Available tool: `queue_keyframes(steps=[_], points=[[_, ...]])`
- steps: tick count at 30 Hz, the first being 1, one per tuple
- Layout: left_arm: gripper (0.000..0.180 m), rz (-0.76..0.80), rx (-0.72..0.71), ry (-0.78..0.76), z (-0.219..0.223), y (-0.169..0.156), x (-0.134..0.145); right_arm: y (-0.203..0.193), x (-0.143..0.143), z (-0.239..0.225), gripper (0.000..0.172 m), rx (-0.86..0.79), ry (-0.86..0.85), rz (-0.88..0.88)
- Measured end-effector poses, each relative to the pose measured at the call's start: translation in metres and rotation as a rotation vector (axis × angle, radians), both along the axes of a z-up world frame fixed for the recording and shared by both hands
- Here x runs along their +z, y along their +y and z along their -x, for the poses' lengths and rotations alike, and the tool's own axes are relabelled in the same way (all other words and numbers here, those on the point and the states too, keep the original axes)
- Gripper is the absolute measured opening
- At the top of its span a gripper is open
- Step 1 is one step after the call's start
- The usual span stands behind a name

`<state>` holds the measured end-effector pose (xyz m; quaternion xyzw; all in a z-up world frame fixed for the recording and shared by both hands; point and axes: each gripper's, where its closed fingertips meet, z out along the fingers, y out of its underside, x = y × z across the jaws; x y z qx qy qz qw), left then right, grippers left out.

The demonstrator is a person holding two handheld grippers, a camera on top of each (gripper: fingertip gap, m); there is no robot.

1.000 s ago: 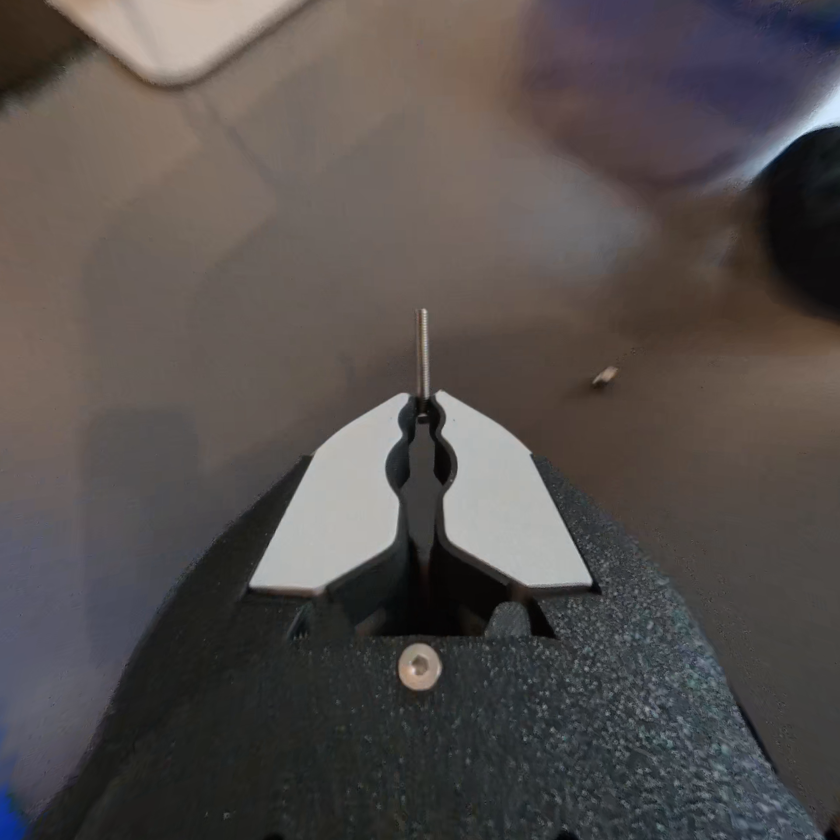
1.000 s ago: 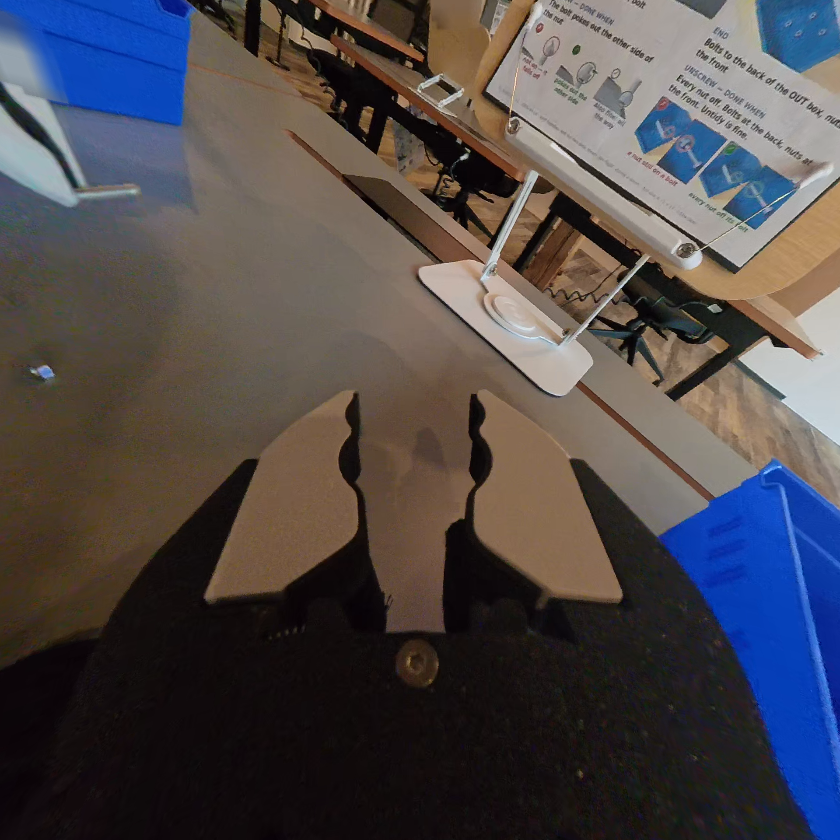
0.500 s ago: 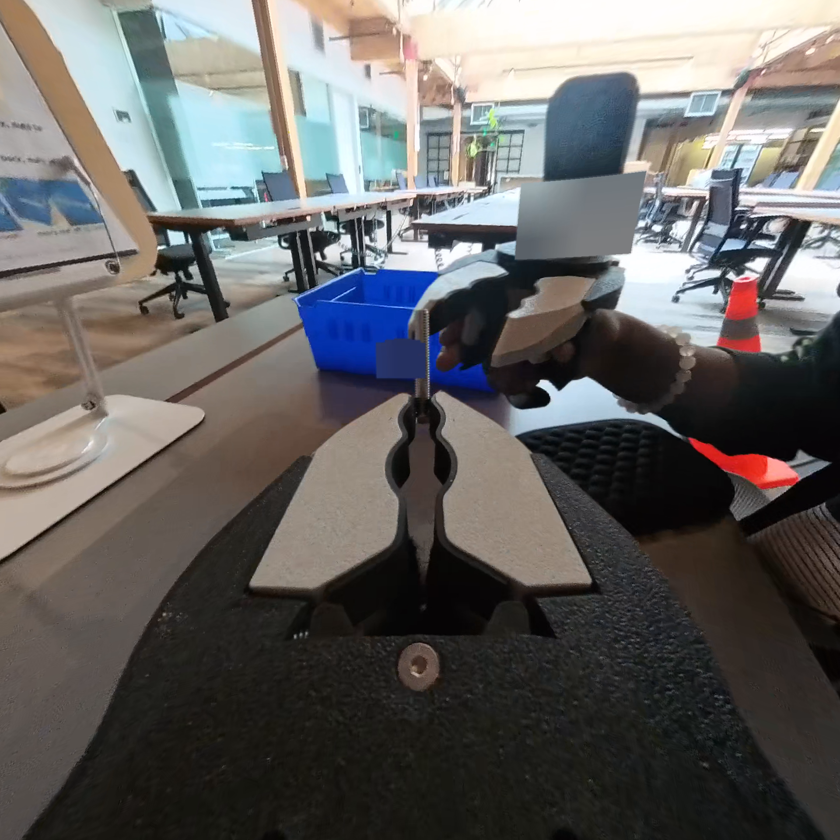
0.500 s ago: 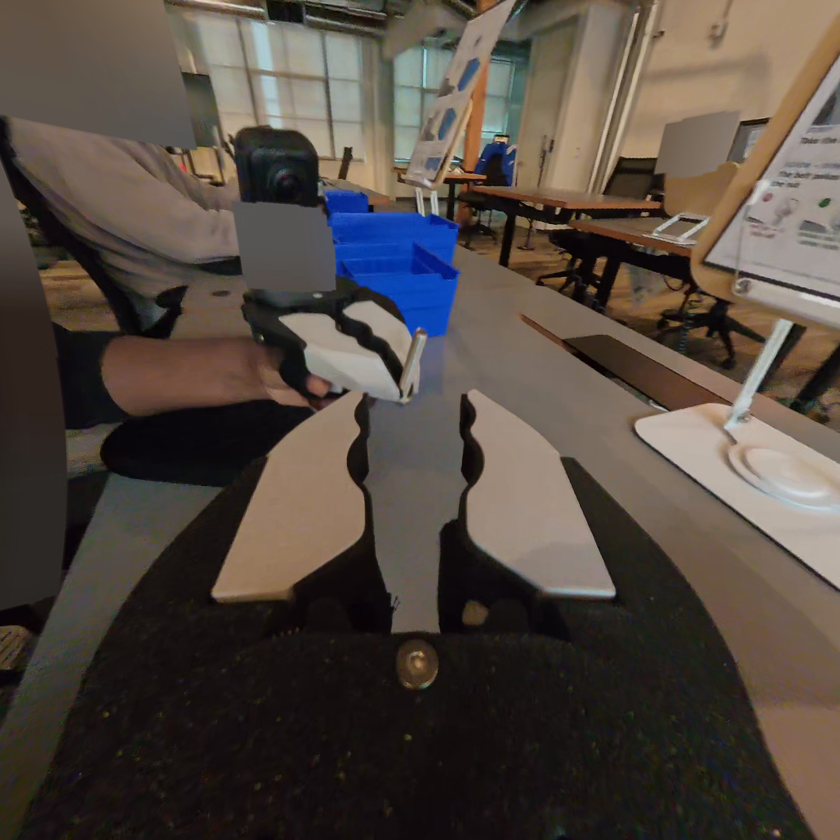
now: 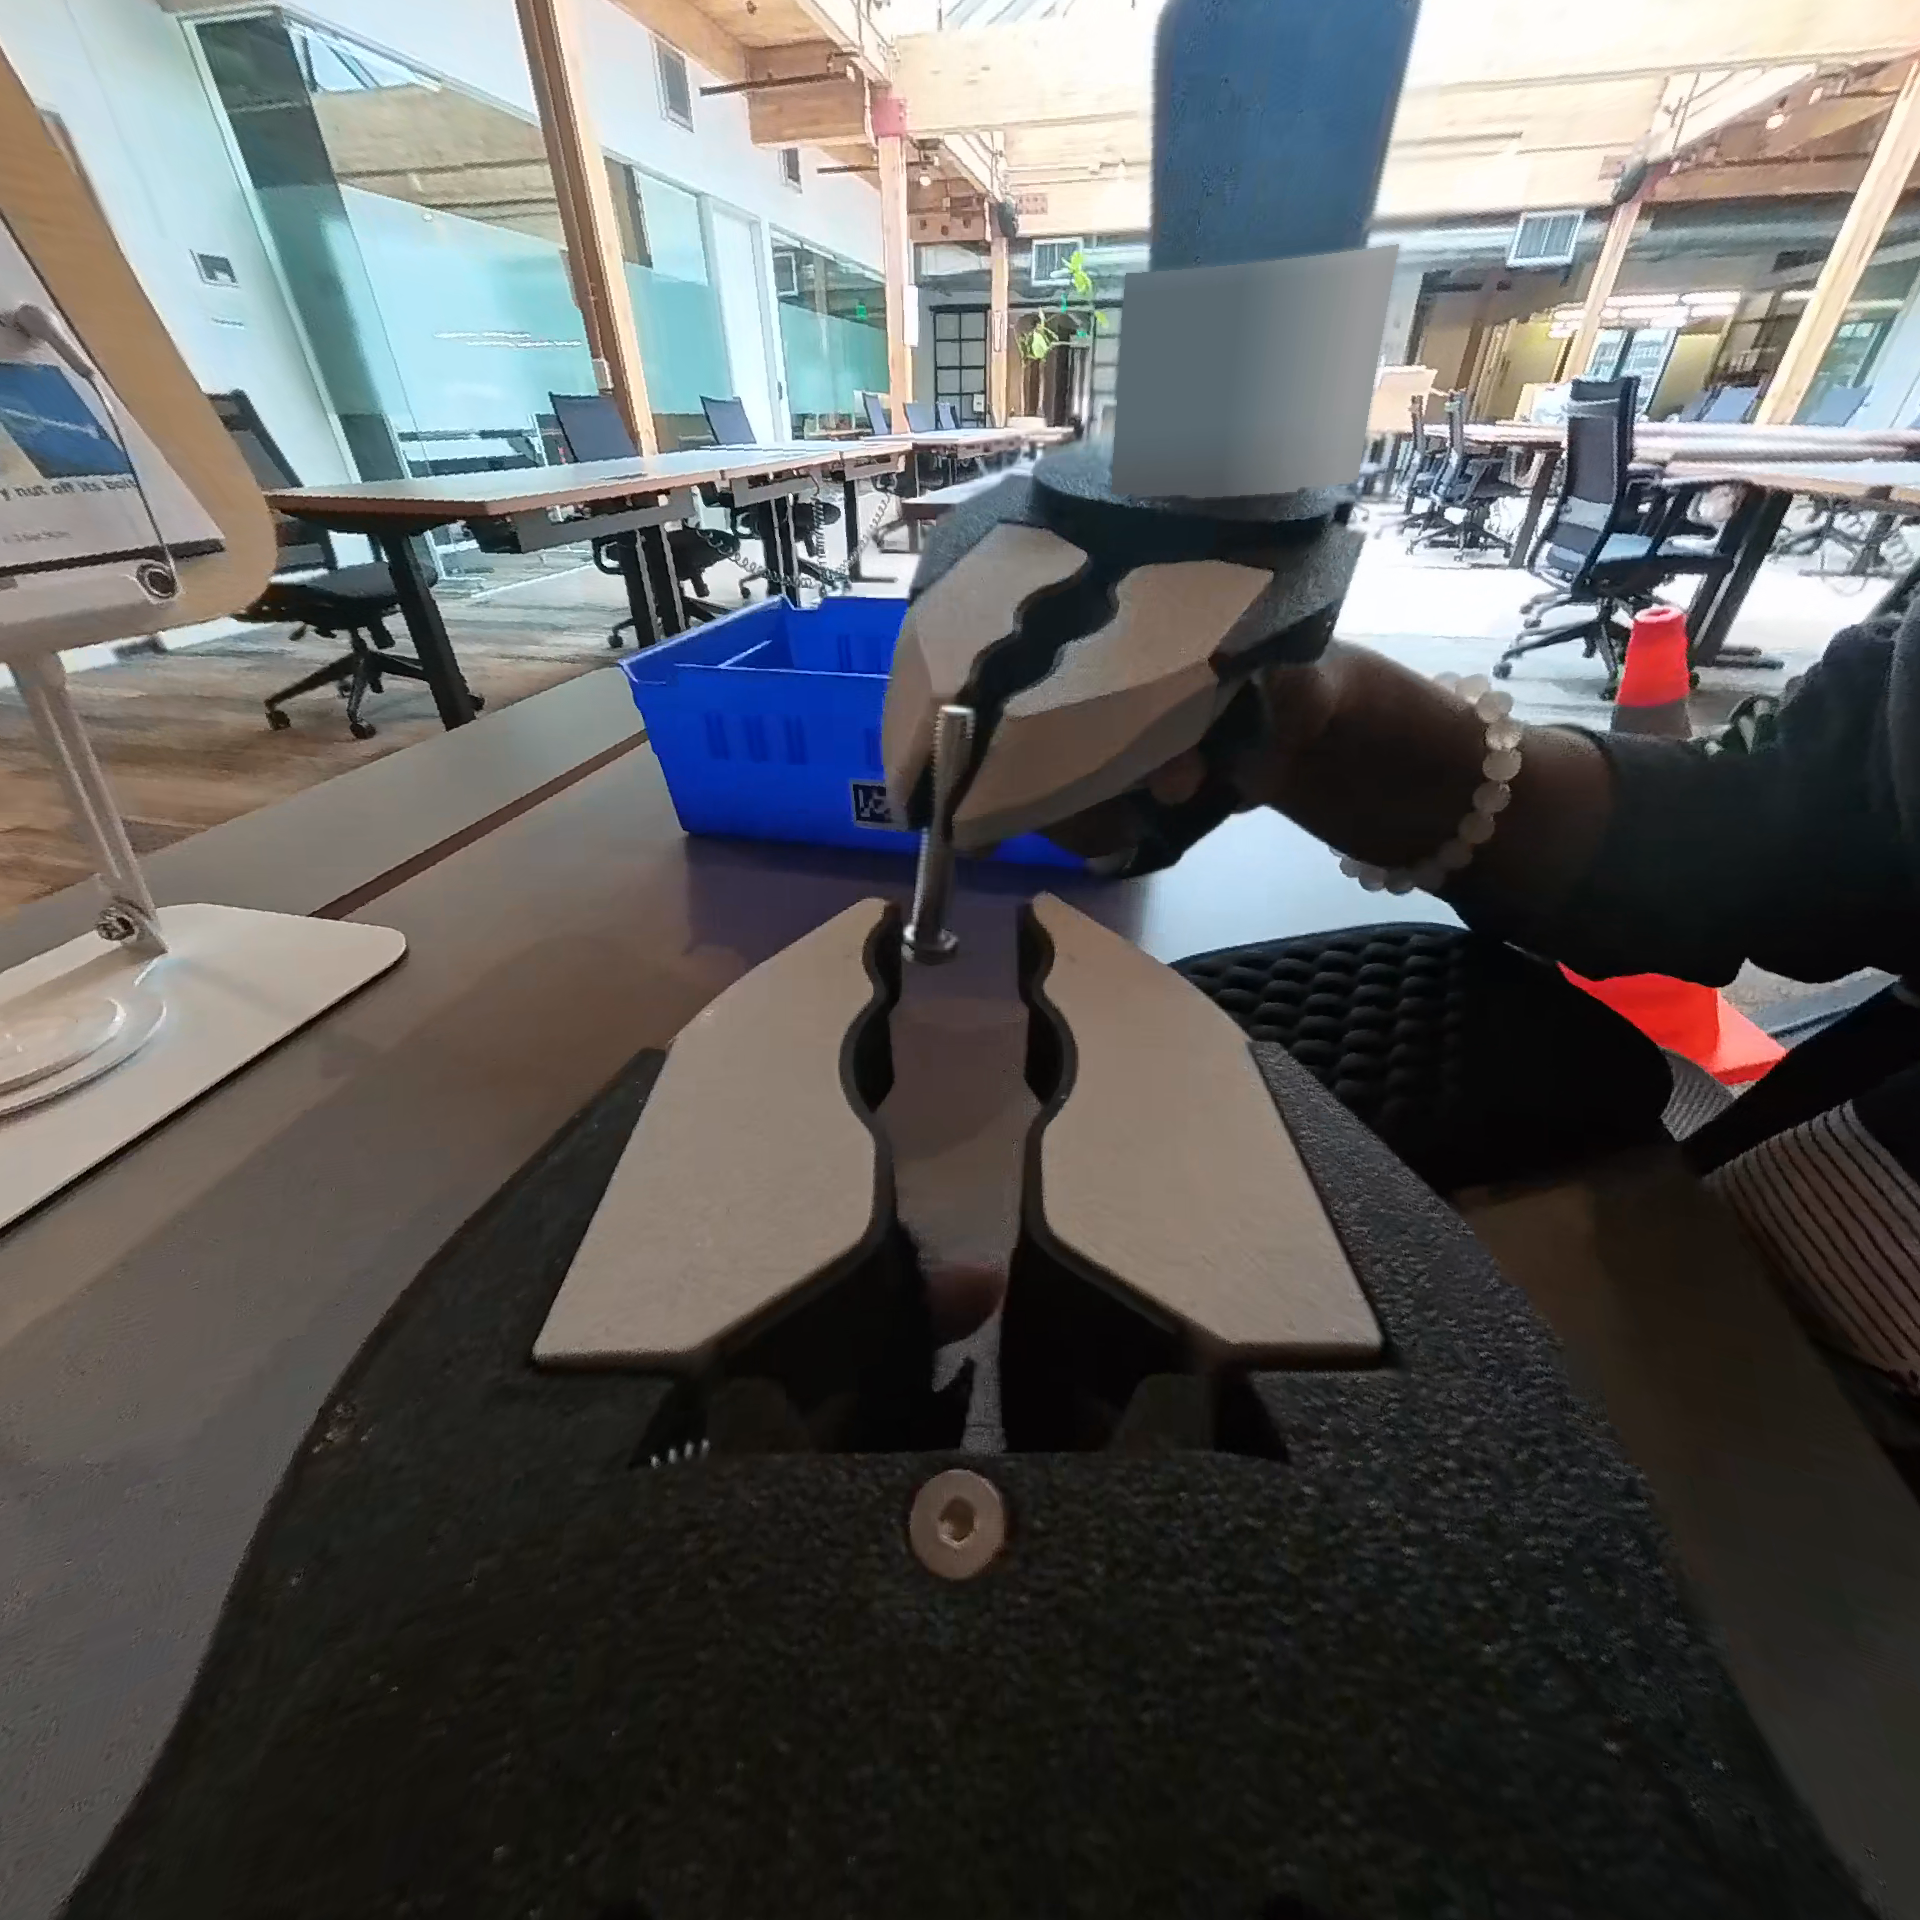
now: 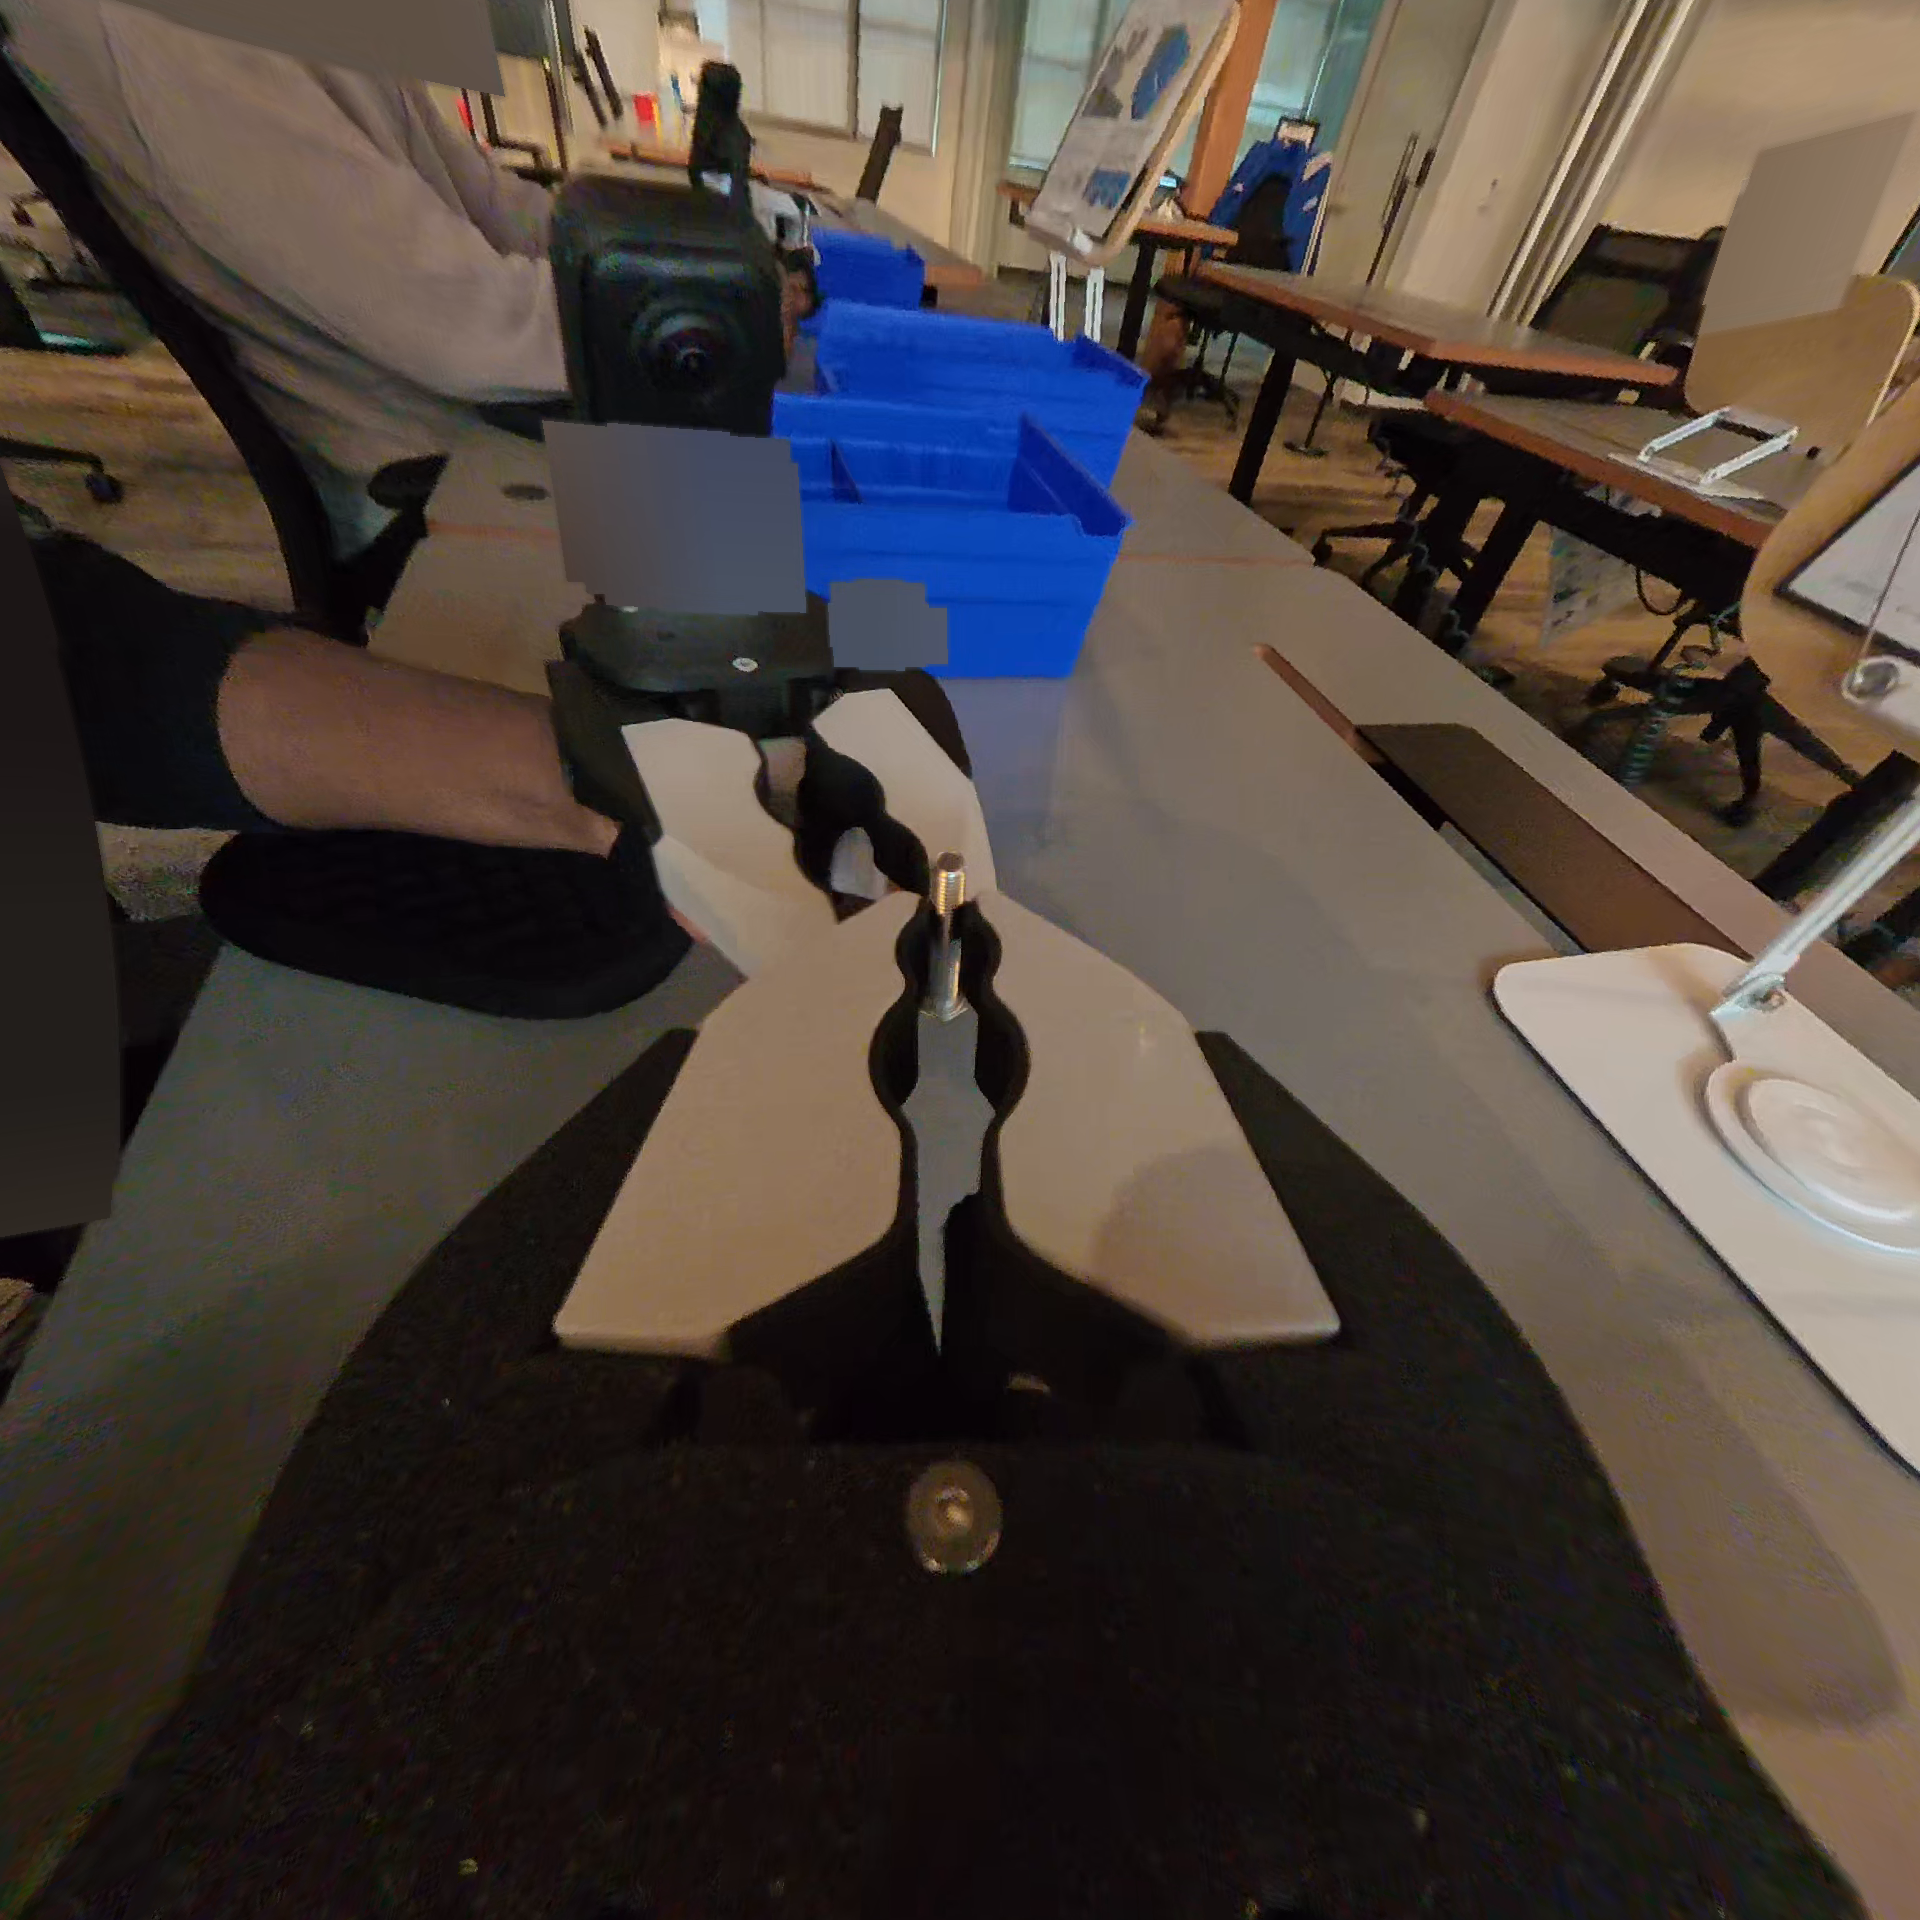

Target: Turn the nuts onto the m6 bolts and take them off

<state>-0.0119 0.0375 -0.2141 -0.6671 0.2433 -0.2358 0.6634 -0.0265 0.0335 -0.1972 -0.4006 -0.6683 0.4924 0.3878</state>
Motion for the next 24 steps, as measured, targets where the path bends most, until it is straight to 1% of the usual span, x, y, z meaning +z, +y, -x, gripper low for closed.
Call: queue_keyframes(steps=[4, 5, 7, 10, 12, 13, 16, 21, 24], points=[[0.039, -0.016, -0.016, 0.046, -0.004, -0.004, -0.004, 0.003, -0.003, 0.002, 0.004, -0.010, -0.019, -0.022], [0.042, -0.014, -0.015, 0.044, -0.004, -0.004, -0.004, 0.004, -0.004, 0.002, 0.004, -0.010, -0.027, -0.014], [0.055, -0.003, 0.040, 0.045, 0.004, 0.001, -0.007, 0.005, -0.003, -0.001, 0.004, -0.003, -0.032, 0.006], [0.051, 0.006, 0.058, 0.033, 0.012, 0.002, -0.009, 0.005, 0.008, -0.004, 0.004, 0.012, 0.010, 0.067], [0.043, 0.021, 0.043, 0.034, 0.011, 0.003, -0.013, 0.000, 0.013, -0.004, 0.004, 0.034, 0.037, 0.104], [0.042, 0.021, 0.034, 0.042, 0.008, 0.002, -0.015, -0.003, 0.014, -0.003, 0.004, 0.045, 0.042, 0.110], [0.042, 0.030, 0.013, 0.092, -0.001, 0.003, -0.025, -0.012, 0.009, 0.000, 0.005, 0.067, 0.026, 0.096], [0.036, 0.031, -0.010, 0.134, -0.011, 0.002, -0.033, -0.017, -0.008, 0.003, 0.004, 0.075, -0.039, 0.059], [0.027, 0.021, -0.008, 0.146, -0.011, 0.002, -0.033, -0.018, -0.011, 0.003, 0.004, 0.085, -0.051, 0.070]])
